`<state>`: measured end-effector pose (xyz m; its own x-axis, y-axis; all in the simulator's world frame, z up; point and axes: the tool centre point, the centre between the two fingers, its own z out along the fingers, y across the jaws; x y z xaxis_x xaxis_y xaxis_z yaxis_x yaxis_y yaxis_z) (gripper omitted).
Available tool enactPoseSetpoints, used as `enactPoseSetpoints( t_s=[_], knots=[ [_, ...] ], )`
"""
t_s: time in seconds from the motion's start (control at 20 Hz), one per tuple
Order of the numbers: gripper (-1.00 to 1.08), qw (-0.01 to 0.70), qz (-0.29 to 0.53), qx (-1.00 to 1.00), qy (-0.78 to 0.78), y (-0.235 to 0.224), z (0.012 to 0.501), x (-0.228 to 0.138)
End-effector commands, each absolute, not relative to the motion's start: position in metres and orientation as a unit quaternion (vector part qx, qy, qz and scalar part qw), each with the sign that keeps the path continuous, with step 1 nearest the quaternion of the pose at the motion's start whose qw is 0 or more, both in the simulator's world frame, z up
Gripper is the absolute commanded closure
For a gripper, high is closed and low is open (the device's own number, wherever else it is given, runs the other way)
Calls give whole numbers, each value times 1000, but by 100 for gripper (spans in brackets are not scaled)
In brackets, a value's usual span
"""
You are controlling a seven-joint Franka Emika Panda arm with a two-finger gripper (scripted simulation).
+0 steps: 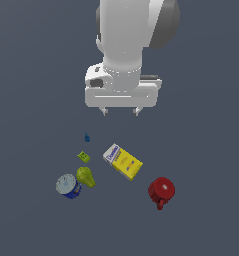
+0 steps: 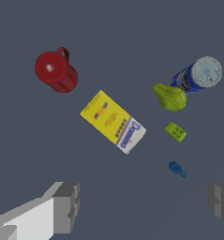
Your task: Pick up a designated object from a clutter of objects.
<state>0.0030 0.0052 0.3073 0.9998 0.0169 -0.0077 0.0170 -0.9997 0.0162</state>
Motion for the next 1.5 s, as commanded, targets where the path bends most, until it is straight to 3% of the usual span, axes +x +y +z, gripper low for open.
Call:
enactPoseSetpoints(
  t_s=[0.0, 0.65, 1.45],
  knots=[
    [-92, 10, -2, 1000, 9, 5, 308, 4],
    [-92, 4, -3, 999, 32, -20, 277, 2],
    [-92, -5, 0, 994, 112, -109, 169, -33]
  ],
)
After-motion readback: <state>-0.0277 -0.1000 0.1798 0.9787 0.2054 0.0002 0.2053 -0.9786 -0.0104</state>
